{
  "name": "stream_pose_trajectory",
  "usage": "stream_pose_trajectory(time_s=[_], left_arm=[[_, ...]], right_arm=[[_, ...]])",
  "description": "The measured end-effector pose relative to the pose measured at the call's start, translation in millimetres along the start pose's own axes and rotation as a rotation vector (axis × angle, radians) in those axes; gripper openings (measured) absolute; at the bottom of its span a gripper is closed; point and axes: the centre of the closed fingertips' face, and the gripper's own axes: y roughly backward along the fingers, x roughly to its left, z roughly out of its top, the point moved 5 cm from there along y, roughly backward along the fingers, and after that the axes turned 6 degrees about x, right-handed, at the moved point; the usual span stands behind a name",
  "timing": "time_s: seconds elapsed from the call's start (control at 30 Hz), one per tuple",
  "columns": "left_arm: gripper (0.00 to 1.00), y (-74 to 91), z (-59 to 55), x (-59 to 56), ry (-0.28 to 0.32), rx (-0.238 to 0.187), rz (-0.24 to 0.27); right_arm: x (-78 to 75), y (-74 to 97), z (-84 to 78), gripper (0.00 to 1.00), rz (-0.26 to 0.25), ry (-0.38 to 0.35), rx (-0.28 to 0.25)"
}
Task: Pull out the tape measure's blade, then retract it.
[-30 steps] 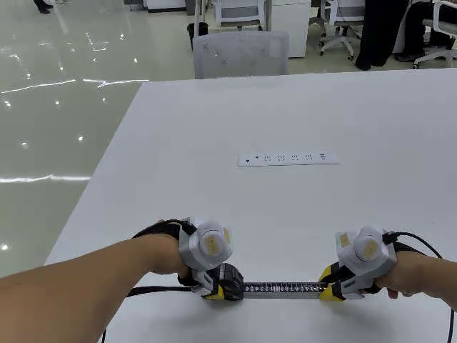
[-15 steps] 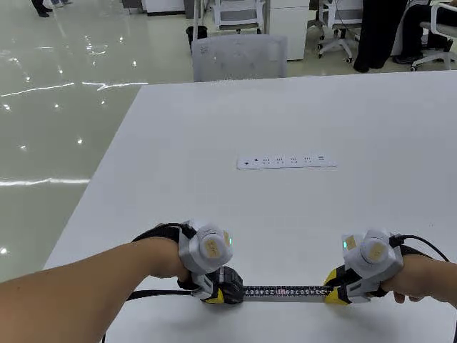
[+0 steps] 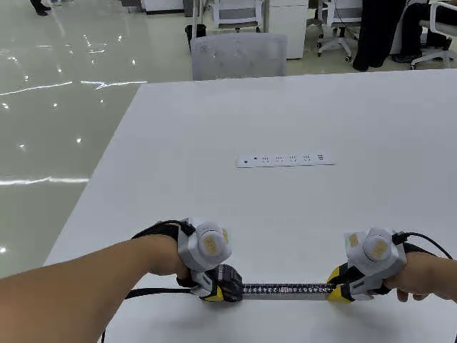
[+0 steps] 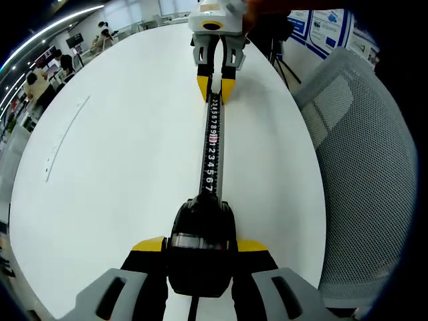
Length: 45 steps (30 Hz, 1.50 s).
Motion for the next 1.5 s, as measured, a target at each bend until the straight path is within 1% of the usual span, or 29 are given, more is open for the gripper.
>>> stream_pose_trajectory(time_s=[0.7,1.0,1.23,1.5], left_arm=[[0.33,-0.4,0.3,-0.3,-0.002,0.004,0.001],[0.33,-0.6,0.2,-0.8,-0.004,0.005,0.005],[0.33,-0.6,0.9,-1.7,-0.009,0.015,0.005],[0.33,-0.6,0.8,-1.6,-0.006,0.013,0.005]], right_arm=[[-0.8,5.9,-11.3,0.12,-0.002,-0.006,0.009],[-1.6,9.6,-19.3,0.12,-0.003,-0.018,0.013],[-2.8,12.2,-26.5,0.12,-0.002,-0.020,0.024],[-3.2,15.5,-30.8,0.12,-0.005,-0.027,0.027]])
